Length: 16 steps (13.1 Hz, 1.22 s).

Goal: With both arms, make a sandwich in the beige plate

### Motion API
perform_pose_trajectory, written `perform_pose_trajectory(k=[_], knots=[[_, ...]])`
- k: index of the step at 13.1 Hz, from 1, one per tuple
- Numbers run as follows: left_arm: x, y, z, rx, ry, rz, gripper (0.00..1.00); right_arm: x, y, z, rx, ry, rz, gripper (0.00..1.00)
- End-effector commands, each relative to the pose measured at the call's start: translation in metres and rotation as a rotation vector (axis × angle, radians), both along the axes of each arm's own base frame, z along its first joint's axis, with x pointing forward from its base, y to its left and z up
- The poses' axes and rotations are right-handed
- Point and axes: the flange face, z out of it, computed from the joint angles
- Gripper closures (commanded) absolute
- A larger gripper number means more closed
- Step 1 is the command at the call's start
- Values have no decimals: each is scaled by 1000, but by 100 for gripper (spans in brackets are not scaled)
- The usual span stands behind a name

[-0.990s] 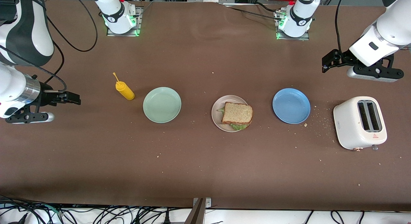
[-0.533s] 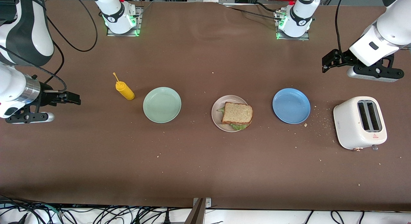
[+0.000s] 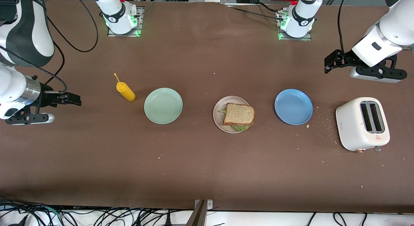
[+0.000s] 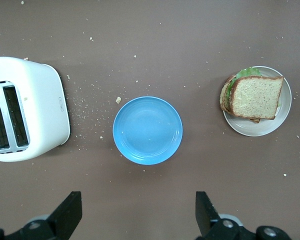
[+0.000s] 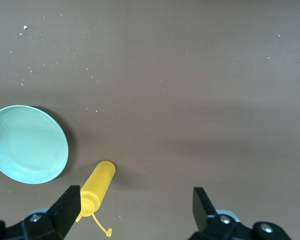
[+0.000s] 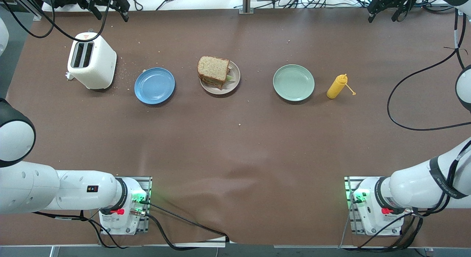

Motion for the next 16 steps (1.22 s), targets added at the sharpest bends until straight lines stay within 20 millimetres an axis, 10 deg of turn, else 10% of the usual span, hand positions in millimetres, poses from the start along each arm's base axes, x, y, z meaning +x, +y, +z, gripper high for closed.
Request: perform_pose_trajectory(k=[1, 16], knots=[[4, -2, 4, 8, -7, -1, 0, -2, -1, 1, -5, -6, -3, 1], [4, -1, 3, 7, -5, -4, 0, 0, 2, 7, 10, -19, -10, 0]])
